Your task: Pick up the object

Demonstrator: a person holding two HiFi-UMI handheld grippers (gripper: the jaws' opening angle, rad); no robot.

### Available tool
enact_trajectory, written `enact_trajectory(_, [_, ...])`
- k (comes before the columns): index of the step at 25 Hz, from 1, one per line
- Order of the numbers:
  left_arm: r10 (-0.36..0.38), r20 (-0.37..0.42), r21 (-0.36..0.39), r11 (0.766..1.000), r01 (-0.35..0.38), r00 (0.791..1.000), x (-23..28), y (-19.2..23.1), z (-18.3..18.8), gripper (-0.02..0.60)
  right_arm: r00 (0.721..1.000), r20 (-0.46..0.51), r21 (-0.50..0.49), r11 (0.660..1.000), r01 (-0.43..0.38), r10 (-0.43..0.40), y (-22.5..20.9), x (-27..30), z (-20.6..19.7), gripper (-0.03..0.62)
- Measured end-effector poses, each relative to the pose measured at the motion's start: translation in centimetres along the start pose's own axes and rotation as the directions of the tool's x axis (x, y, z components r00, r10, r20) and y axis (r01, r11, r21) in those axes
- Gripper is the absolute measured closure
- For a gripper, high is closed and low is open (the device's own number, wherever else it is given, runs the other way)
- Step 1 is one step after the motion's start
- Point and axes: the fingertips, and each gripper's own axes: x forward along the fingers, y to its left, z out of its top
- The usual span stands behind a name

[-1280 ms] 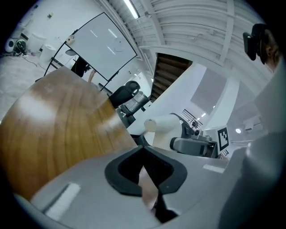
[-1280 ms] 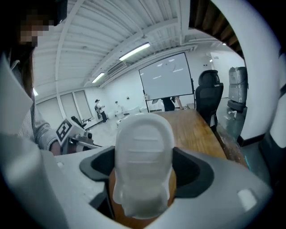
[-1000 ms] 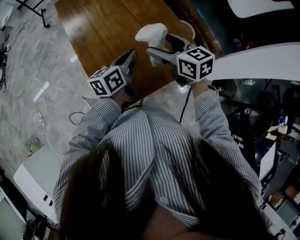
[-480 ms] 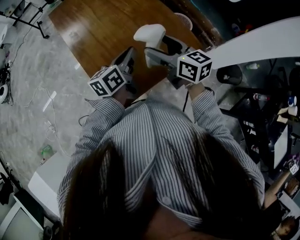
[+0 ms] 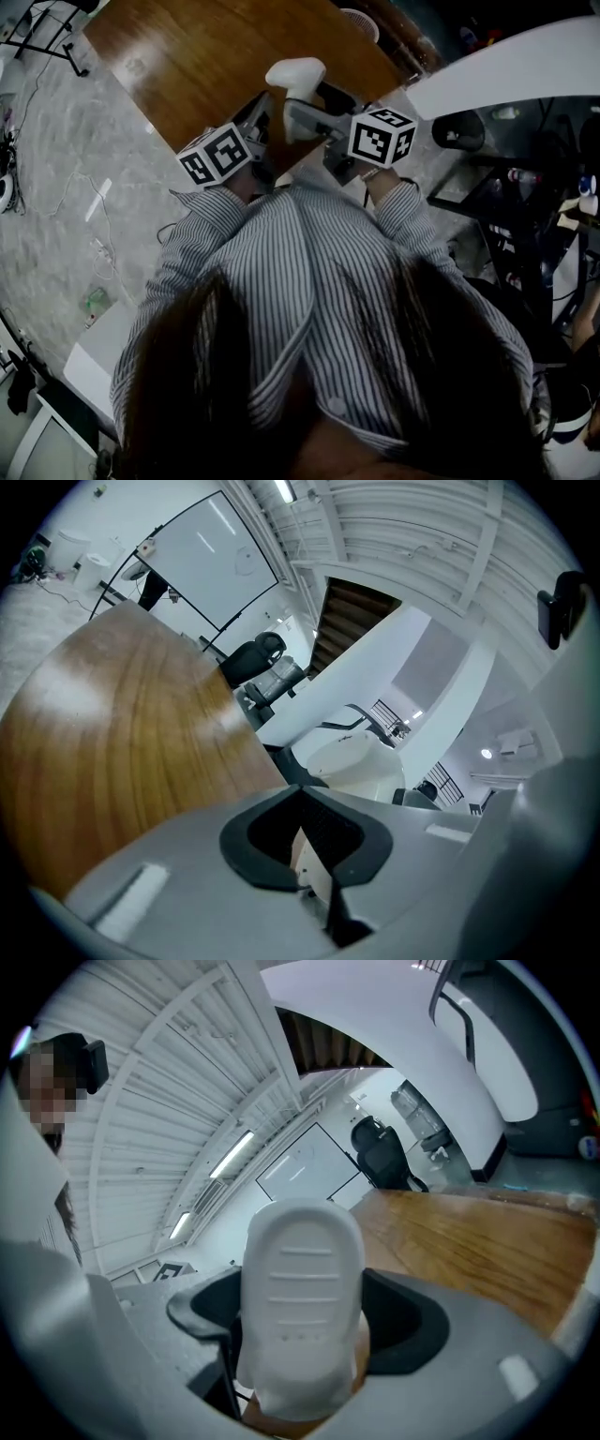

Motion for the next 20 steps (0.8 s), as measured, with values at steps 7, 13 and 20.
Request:
enact_trajectory(7, [-0.008,-0.013,-0.037,0.999,0.008,1.0,0.1,0.1,-0.5,0.578,1.0,-0.002,0.027,1.0,0.01,-0.01,-0.4,0.0,0.1,0.195])
enact_trajectory(13, [-0.006,-0.017,-0.072,0.997,0.005,1.0,0.2,0.6,-0.8,0.578,1.0,0.0,0.066,0.998,0.013,-0.013,-0.9,0.3,0.0,0.195])
enact_trajectory(20, [-0.009,-0.021,-0.111,0.994,0.006,1.0,0.5,1.0,-1.0,0.578,1.0,-0.026,0.081,0.997,0.016,-0.014,-1.3,0.5,-0.6,0.195])
